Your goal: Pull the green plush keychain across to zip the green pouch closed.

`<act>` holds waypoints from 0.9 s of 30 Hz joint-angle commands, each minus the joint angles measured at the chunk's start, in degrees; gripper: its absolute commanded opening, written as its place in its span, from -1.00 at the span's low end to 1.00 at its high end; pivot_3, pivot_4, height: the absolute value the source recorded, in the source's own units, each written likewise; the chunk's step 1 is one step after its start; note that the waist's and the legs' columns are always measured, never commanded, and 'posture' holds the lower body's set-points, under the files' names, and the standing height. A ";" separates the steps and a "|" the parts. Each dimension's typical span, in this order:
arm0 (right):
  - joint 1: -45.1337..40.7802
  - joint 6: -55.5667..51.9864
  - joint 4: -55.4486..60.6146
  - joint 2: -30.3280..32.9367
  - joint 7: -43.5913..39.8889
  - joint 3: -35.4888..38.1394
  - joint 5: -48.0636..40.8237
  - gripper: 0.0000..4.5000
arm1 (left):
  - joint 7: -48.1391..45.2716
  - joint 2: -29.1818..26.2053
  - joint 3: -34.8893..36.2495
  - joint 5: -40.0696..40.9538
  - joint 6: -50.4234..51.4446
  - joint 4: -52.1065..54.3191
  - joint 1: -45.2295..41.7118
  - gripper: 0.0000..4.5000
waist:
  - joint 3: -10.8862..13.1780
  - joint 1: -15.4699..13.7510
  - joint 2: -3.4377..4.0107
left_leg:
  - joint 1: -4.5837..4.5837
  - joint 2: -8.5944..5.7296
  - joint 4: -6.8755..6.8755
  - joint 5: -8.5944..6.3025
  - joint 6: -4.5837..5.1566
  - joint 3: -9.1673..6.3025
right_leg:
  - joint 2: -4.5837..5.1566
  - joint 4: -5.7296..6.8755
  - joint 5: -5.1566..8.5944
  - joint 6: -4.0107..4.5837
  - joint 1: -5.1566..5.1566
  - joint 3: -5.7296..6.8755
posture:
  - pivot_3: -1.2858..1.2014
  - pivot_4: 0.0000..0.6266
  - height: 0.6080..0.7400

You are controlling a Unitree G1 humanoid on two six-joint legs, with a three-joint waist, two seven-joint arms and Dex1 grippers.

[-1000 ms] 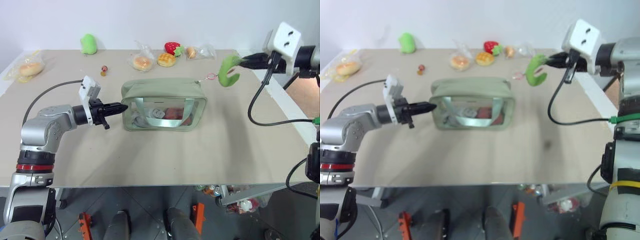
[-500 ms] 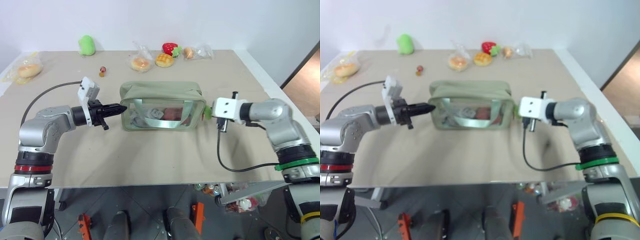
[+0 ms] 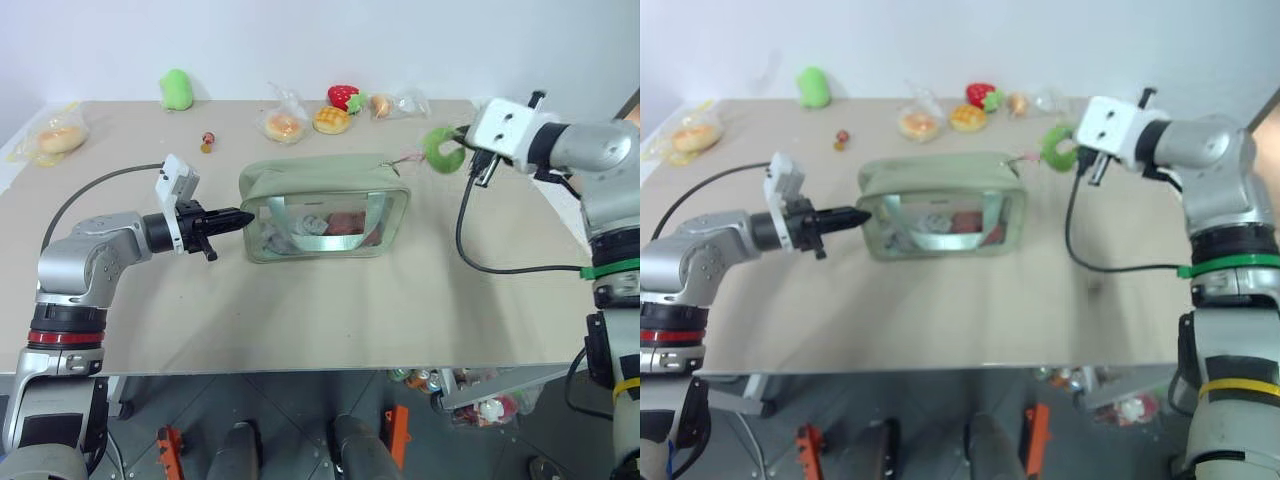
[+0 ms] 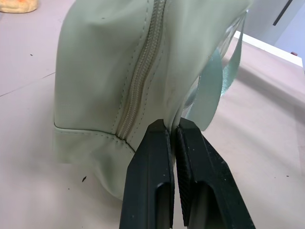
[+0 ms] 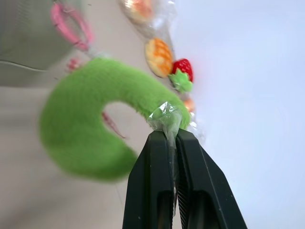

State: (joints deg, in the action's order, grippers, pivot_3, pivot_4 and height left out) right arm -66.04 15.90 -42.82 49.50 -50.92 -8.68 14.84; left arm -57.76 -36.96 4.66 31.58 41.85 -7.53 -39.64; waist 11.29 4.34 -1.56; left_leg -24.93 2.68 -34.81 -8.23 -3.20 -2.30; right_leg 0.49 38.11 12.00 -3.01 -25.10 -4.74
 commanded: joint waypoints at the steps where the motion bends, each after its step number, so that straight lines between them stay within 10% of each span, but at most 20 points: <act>1: -1.56 2.47 -2.36 3.19 1.07 0.98 0.79 -0.98 | 0.08 -0.64 0.42 0.14 0.37 1.08 -0.01 -1.00 | 0.00 0.00 0.00 | 0.00 0.00 0.01 0.00 0.00 0.00 | 0.00 0.00 0.00 0.00 0.00 0.00 | 0.03 -0.52 1.00; 27: 13.93 16.58 -11.99 -4.39 37.25 -23.23 30.88 -0.98 | 0.49 -0.32 0.34 0.57 1.19 1.48 0.00 -1.00 | -0.04 0.18 -0.07 | 0.29 -0.04 -0.03 0.03 -0.01 0.22 | 0.01 0.02 0.04 0.10 0.20 -0.28 | 0.03 -0.52 1.00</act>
State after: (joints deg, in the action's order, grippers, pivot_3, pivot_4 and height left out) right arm -53.76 30.92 -56.12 45.53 -13.22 -30.10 44.27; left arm -57.32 -36.90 4.33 31.87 42.96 -6.79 -39.58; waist 11.25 4.52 -1.63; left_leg -24.60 2.64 -34.84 -8.19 -3.21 -2.07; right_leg 0.50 38.13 12.04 -2.91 -24.84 -5.01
